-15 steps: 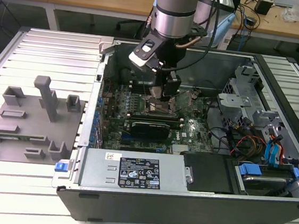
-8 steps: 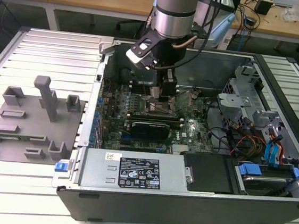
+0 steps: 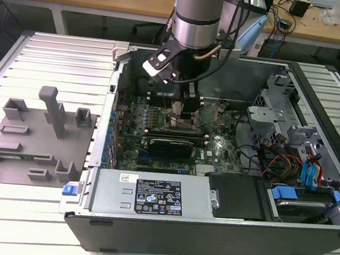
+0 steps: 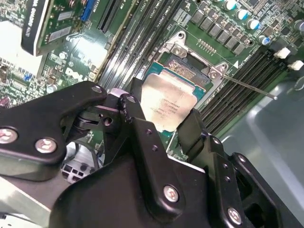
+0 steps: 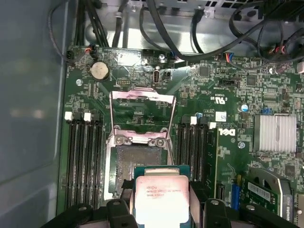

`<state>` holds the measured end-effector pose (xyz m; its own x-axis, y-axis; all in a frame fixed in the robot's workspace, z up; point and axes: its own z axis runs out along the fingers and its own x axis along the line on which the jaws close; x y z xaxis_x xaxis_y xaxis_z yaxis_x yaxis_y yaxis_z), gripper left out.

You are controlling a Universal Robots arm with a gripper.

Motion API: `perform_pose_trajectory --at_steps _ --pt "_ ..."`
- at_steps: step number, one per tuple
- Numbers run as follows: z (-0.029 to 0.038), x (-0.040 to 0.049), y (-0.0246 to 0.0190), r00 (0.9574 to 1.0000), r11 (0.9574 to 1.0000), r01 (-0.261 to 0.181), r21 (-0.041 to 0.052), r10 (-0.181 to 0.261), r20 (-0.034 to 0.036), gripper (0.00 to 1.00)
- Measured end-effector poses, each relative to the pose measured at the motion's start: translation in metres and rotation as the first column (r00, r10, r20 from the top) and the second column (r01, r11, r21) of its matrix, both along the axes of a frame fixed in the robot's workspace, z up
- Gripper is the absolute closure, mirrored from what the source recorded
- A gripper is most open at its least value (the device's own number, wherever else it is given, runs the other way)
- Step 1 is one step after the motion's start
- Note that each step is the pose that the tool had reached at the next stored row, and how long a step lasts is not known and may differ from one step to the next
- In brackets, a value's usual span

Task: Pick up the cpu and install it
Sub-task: 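Place the cpu into insertion slot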

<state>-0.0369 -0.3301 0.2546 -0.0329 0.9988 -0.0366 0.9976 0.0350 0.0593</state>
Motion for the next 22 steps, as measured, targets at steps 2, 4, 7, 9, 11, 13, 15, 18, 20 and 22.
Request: perform_pose_trajectory --at_steps 2,4,7,9,11,13,15,18,20,22 --pt "-0.002 0.0006 0.0001 1.0 1.0 0.009 -0.0001 -0.009 0.0001 0.45" --pt "-0.0034 0.0027 0.001 0.9999 0.9999 0.013 -0.003 -0.013 0.0001 0.45" --pt "-0.0056 0.0064 0.0037 0.9998 0.9998 0.018 -0.0077 -0.018 0.0002 0.45" --pt "-0.0097 0.0074 0.0108 0.9997 0.9996 0.023 -0.0155 -0.023 0.0003 0.45" --pt "-0.0153 0.0074 0.0127 0.9997 0.9995 0.024 -0.021 -0.024 0.0005 0.45" --pt "-0.0188 0.0074 0.0136 0.9997 0.9994 0.025 -0.0239 -0.025 0.0005 0.45" --pt "-0.0211 0.0075 0.0147 0.9997 0.9993 0.026 -0.0266 -0.026 0.0005 0.45" --pt "-0.0244 0.0074 0.0172 0.9996 0.999 0.029 -0.034 -0.029 0.0007 0.45" --pt "-0.0263 0.0074 0.0182 0.9995 0.9988 0.031 -0.0378 -0.031 0.0007 0.45" --pt "-0.0289 0.0075 0.0199 0.9995 0.9985 0.033 -0.0426 -0.033 0.0008 0.45"
